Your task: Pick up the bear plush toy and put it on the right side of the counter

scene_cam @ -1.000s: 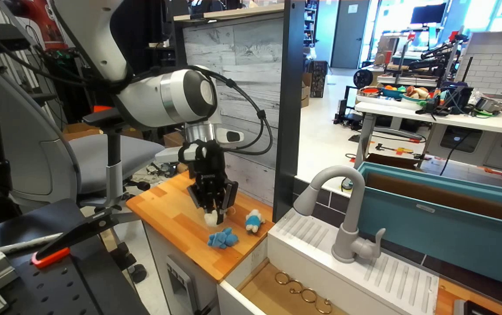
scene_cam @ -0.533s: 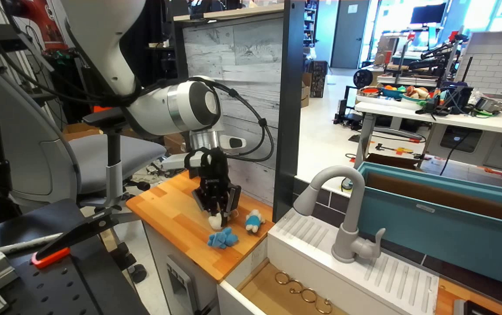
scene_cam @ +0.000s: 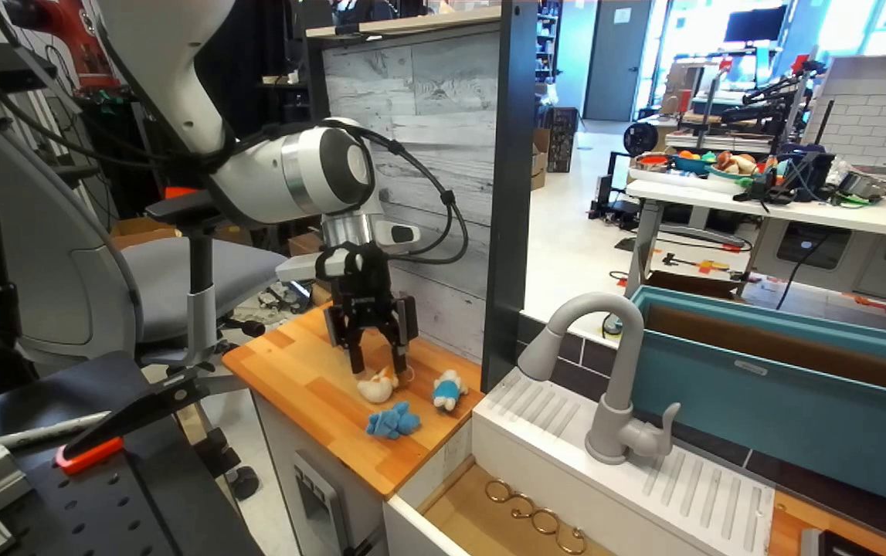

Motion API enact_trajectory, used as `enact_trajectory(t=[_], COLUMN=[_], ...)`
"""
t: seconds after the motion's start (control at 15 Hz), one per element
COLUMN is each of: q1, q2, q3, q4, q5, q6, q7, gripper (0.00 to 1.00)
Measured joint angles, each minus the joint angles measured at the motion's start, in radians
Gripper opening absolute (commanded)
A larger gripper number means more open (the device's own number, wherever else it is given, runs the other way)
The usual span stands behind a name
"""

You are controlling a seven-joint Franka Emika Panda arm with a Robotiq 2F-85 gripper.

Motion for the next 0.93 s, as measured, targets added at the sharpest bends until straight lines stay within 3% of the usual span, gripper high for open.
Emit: enact_trajectory(t=[0.33, 0.93], q1=[0.035, -0.019], q2=[-0.107, -0.427], q3=[0.014, 0.08], q4=[-0.104, -0.537], q5=[-0.013, 0.064], q6=[0.016, 0.26], q7=[0.002, 0.097], gripper=[1.0, 1.0])
